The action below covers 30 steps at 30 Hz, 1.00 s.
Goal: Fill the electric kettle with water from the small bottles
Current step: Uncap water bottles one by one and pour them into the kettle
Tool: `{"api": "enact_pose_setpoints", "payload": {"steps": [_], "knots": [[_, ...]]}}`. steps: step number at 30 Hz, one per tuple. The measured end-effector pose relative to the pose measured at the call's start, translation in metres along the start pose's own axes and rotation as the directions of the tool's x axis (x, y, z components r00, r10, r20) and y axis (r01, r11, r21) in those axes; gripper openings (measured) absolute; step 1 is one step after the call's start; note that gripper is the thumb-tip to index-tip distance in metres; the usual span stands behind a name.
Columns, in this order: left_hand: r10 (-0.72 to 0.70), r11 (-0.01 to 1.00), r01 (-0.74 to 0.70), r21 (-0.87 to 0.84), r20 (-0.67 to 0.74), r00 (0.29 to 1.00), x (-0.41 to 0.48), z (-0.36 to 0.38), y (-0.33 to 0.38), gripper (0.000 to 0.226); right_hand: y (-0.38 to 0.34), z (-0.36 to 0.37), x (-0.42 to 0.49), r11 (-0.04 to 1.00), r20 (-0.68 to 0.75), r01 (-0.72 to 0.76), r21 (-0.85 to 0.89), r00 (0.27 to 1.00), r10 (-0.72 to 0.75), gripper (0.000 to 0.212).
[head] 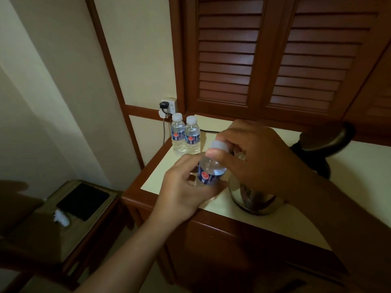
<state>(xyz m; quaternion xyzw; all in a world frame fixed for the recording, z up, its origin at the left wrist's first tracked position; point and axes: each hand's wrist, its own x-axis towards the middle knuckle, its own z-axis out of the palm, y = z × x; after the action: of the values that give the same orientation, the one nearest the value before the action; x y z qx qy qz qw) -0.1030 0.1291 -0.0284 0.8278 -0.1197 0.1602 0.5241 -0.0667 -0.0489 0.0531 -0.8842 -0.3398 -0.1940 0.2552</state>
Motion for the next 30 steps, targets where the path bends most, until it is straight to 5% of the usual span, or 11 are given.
{"api": "enact_pose_setpoints", "payload": {"steps": [5,11,16,22,26,30], "knots": [[0.019,0.965,0.05,-0.257,0.262,0.965,-0.005,0.0,0.022,0.044,-0.002,-0.034,-0.013,0.996,0.184,0.094,-0.001,0.979,-0.092,0.029],[0.001,0.911,0.184,-0.368,0.45,0.893,-0.007,0.009,0.022,0.063,0.012,-0.056,-0.037,0.993,0.27,0.097,0.072,0.956,-0.113,0.035],[0.009,0.905,0.201,-0.375,0.488,0.873,-0.009,0.021,0.02,0.059,0.013,-0.058,-0.067,0.992,0.218,0.028,0.122,0.974,-0.055,0.051],[0.004,0.91,0.229,-0.346,0.56,0.829,-0.016,0.034,0.016,0.054,0.012,-0.061,-0.112,0.994,-0.027,-0.055,0.089,0.998,0.057,0.035],[-0.014,0.897,0.241,-0.371,0.521,0.854,-0.023,0.038,0.012,0.057,0.02,-0.046,-0.148,0.95,-0.25,-0.266,0.164,0.92,0.3,0.02],[-0.037,0.891,0.245,-0.383,0.477,0.878,-0.026,0.04,0.008,0.055,0.052,0.0,-0.187,0.902,-0.291,-0.428,0.064,0.856,0.427,0.008]]}}
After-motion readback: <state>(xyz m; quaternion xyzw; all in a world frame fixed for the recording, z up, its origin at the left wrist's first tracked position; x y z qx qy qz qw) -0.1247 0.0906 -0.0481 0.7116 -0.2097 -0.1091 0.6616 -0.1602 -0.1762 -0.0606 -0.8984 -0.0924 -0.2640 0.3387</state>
